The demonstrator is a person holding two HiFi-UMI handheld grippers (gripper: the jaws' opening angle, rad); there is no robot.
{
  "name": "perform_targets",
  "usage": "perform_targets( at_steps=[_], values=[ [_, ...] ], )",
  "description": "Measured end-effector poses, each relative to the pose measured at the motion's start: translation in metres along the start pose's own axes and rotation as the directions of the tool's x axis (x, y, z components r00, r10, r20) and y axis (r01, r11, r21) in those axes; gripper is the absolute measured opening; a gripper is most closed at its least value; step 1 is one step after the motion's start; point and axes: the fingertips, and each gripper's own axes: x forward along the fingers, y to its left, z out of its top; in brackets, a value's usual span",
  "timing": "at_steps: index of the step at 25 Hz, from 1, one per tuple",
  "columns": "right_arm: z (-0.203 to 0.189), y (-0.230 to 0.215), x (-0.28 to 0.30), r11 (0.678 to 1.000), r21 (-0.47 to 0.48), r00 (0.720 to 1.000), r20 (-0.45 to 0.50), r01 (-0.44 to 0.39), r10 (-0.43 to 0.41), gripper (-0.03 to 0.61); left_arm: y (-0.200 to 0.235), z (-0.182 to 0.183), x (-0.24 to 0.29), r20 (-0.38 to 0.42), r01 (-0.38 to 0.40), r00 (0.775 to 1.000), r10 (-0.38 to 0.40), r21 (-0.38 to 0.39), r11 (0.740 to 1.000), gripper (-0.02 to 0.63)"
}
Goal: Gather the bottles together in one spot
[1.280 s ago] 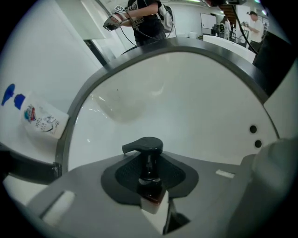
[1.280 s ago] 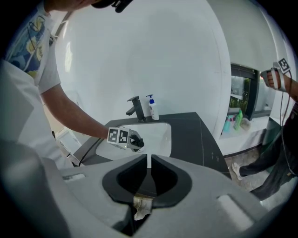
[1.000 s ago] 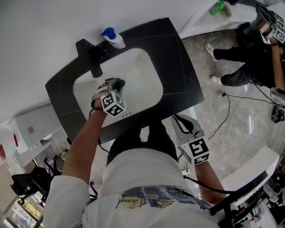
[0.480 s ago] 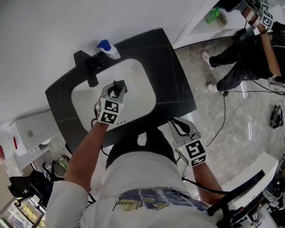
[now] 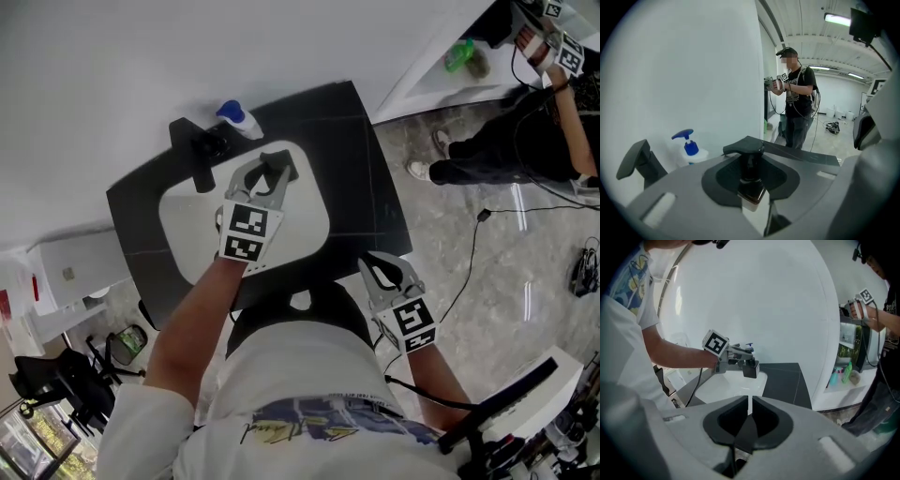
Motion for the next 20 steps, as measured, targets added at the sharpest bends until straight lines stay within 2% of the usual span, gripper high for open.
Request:
perform_targets(
  at_steps=[7,11,20],
  values=[
    [0.002,-0.007,0.0,1.0,-0.008,1.0,-0.002,-0.013,0.013,0.029,0.016,0.028,0.02,0.042,-0.05,0.998,0.052,-0.036,0.998,0.092],
    [-0.001,-0.028,-0.001,1.0,0.001,1.0,-0.007,-0.017,0.017,0.029,0.025,0.042,0.045,0.046,-0.08,0.996,0.082,-0.046,0.996,0.092],
    [-0.006,-0.052,0.001,0.999,0.012,0.999,-0.022,-0.032,0.032,0.029,0.048,0.055,0.086,0.058,-0.138,0.988,0.144,-0.098,0.986,0.092]
  ],
)
